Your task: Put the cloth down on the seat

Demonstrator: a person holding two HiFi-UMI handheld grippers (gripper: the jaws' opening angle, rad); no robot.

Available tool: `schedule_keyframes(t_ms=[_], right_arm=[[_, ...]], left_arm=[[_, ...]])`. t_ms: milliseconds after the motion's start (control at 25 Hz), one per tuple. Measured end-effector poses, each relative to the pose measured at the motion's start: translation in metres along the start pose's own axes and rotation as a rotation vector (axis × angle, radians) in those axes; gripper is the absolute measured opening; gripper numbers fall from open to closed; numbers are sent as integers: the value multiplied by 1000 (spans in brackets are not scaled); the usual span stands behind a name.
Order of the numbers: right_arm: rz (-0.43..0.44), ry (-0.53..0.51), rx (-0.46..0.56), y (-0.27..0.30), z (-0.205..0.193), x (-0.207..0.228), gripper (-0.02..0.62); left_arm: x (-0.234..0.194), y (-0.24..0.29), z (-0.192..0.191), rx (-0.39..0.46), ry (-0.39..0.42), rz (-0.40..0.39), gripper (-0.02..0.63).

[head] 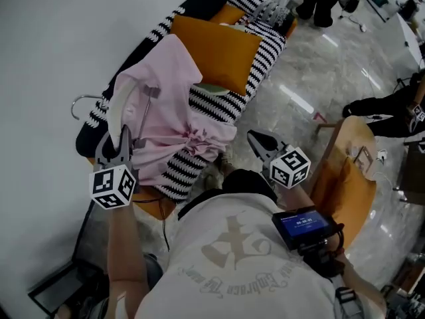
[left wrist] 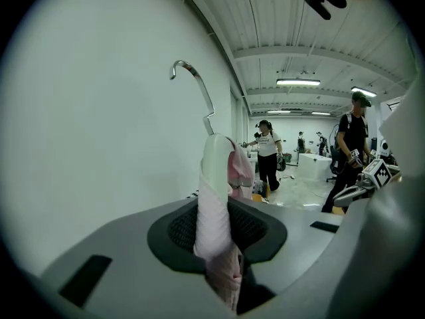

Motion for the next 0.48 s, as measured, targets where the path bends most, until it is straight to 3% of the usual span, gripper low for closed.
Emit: schedule_keyframes(t_ms=[480], right_arm=[[190,-31,-58,97,43,38,15]], left_arm=[[11,29,-12,-69,-56,99,94]])
Point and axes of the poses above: the fingertips, and each gripper's own axes: y forward along the fingers, x to its right, z out of its top, the point moved 9 cm from there along -y, backward along the fingers, and after that the axes turned 2 degrees about y, right-handed, at the moved point
